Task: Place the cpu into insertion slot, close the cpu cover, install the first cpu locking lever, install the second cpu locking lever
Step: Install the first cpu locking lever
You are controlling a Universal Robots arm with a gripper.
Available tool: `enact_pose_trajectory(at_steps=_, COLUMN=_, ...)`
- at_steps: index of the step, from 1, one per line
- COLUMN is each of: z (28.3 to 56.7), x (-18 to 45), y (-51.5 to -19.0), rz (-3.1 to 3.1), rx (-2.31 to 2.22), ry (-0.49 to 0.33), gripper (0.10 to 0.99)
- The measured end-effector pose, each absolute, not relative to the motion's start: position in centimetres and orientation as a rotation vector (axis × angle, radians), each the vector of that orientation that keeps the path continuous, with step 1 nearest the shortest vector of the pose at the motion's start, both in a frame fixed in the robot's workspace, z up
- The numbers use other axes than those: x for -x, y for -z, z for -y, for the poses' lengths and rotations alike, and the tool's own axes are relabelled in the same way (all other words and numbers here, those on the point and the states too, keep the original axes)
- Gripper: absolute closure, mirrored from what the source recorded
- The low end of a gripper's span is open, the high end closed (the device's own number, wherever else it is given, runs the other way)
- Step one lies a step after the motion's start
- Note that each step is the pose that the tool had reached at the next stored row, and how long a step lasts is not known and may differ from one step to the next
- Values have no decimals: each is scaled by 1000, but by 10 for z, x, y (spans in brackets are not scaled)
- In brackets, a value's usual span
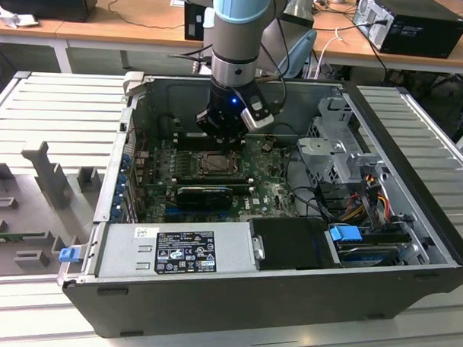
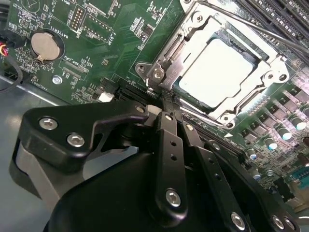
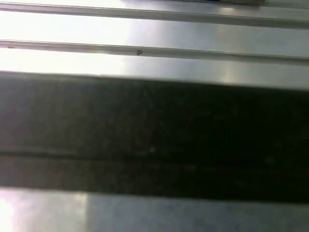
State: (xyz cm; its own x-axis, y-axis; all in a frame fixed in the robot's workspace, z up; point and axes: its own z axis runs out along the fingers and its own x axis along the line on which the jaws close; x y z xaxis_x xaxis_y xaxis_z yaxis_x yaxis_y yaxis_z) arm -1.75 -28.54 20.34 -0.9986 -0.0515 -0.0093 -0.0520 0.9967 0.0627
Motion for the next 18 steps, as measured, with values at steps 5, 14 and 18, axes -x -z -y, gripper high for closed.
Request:
enact_pose_trajectory(at_steps=5, z=285, x=18, y=-205, rz=-3132, rx=81, ry=-92, gripper=980)
enact_pose_trajectory(at_steps=14, z=285, x=17, y=-201, rz=-3130, rx=84, ry=-129, gripper=980)
enact_pose_trajectory(at_steps=18, z=285, x=17, y=-214, rz=-3130, rx=85, ry=-131, gripper=980)
